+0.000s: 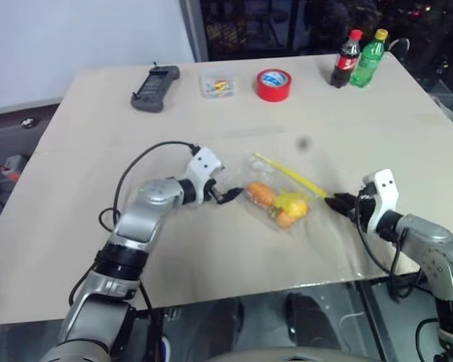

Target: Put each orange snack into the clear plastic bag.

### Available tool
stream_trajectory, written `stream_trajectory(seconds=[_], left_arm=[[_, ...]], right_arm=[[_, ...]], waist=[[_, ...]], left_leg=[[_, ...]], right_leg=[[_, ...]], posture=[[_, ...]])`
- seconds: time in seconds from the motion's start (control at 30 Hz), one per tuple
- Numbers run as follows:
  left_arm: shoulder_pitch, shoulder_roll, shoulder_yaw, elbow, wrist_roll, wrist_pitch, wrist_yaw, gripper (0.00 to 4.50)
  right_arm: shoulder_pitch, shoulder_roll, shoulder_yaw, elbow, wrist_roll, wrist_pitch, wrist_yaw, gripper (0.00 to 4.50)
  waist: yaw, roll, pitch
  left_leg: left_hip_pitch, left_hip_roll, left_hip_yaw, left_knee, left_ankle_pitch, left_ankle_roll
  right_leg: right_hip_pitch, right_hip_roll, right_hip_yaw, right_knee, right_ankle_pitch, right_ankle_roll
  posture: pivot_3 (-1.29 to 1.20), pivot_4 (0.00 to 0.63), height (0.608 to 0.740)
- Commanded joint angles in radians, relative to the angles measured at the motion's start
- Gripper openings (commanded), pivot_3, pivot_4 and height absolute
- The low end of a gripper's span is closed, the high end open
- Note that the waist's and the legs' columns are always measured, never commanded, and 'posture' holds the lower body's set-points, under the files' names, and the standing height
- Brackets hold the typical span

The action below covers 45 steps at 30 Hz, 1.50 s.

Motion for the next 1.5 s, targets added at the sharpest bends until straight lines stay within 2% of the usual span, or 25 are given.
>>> stream_trajectory(seconds=[0.03,0.27,0.3,0.4,0.43,0.6,0.73,0.9,1.03,1.13,1.33,1.43,1.5], left_arm=[[0.003,0.004,0.030,-0.037,-0.003,-0.018,-0.002,4.50],[0.022,0.007,0.060,-0.067,-0.007,-0.009,0.015,4.50],[0.025,0.007,0.064,-0.071,-0.007,-0.006,0.018,4.50],[0.041,0.006,0.079,-0.096,-0.011,0.002,0.027,4.50],[0.046,0.004,0.086,-0.104,-0.015,0.006,0.031,4.50],[0.061,-0.015,0.169,-0.158,-0.091,0.078,0.056,4.50],[0.047,-0.036,0.256,-0.171,-0.170,0.167,0.091,4.50],[-0.020,-0.103,0.345,-0.143,-0.254,0.259,0.181,4.50],[-0.039,-0.116,0.385,-0.143,-0.295,0.289,0.206,4.50],[-0.017,-0.094,0.388,-0.156,-0.298,0.290,0.201,4.50],[0.053,-0.058,0.381,-0.221,-0.348,0.324,0.161,4.50],[0.086,-0.036,0.362,-0.242,-0.352,0.332,0.141,4.50],[0.097,-0.027,0.353,-0.244,-0.354,0.312,0.119,4.50]], right_arm=[[-0.044,0.008,-0.007,0.037,0.026,-0.006,0.020,1.55],[-0.065,-0.013,0.045,0.085,0.047,0.018,0.093,1.55],[-0.066,-0.017,0.053,0.092,0.043,0.017,0.100,1.34],[-0.068,-0.026,0.073,0.108,0.018,-0.006,0.108,0.24],[-0.072,-0.026,0.073,0.110,0.015,-0.014,0.107,0.09],[-0.126,-0.038,0.083,0.093,-0.032,-0.112,0.116,0.09],[-0.280,-0.034,0.093,0.090,-0.098,-0.252,0.112,0.09],[-0.494,-0.054,0.169,0.218,-0.260,-0.455,0.117,0.09],[-0.560,-0.059,0.189,0.286,-0.323,-0.584,0.140,0.09],[-0.482,-0.083,0.192,0.229,-0.325,-0.611,0.185,0.09],[-0.144,-0.153,0.236,0.026,-0.355,-0.668,0.270,0.09],[-0.030,-0.160,0.260,0.004,-0.388,-0.712,0.275,0.09],[0.036,-0.183,0.289,0.037,-0.448,-0.805,0.289,0.09]], waist=[[0.000,0.000,0.000],[0.000,0.000,0.000],[0.000,0.000,0.000],[0.000,0.000,0.000],[0.000,0.000,0.000],[-0.002,0.000,0.000],[-0.013,0.001,0.001],[-0.009,0.000,0.001],[-0.003,0.000,0.000],[0.000,0.000,0.000],[0.001,0.000,0.000],[-0.003,0.000,0.000],[-0.003,0.000,0.000]], left_leg=[[0.000,0.000,0.000,0.000,0.000,0.000],[0.000,0.000,0.000,0.000,0.000,0.000],[0.000,0.000,0.000,0.000,0.000,0.000],[0.000,0.000,0.000,0.000,0.000,0.000],[0.000,0.000,0.000,0.000,0.000,0.000],[0.000,0.000,-0.001,0.000,0.000,0.000],[0.000,0.000,0.000,0.000,0.000,0.000],[0.000,0.000,0.000,0.001,0.000,0.000],[-0.001,0.000,0.001,0.001,0.001,-0.003],[-0.002,0.000,0.000,-0.001,0.002,-0.004],[-0.003,-0.001,0.000,-0.003,0.001,-0.003],[-0.002,-0.001,0.000,-0.003,0.000,-0.002],[0.000,0.000,0.001,-0.003,0.000,0.000]], right_leg=[[0.000,0.000,0.000,0.000,0.000,0.000],[0.000,0.000,0.000,0.000,0.000,0.000],[0.000,0.000,0.000,0.000,0.000,0.000],[0.000,0.000,0.000,0.000,0.000,0.000],[0.000,0.000,0.000,0.000,0.000,0.000],[0.000,0.000,0.000,0.000,0.000,0.000],[0.000,0.000,0.000,0.000,0.000,0.001],[0.000,0.001,-0.002,0.000,0.000,0.000],[0.000,0.000,-0.002,0.000,0.000,0.000],[-0.001,0.000,-0.002,-0.001,0.000,0.000],[-0.003,-0.002,0.000,-0.003,0.000,0.000],[-0.003,-0.002,0.000,-0.001,0.000,0.000],[-0.003,-0.001,0.001,0.000,0.000,0.000]], posture=[[0.00,0.150,0.740],[0.00,0.150,0.740],[0.00,0.150,0.740],[0.00,0.150,0.740],[0.00,0.150,0.740],[0.00,0.150,0.740],[0.00,0.150,0.740],[0.00,0.150,0.740],[0.00,0.150,0.740],[0.00,0.150,0.740],[0.00,0.150,0.740],[0.00,0.150,0.740],[0.00,0.150,0.740]])
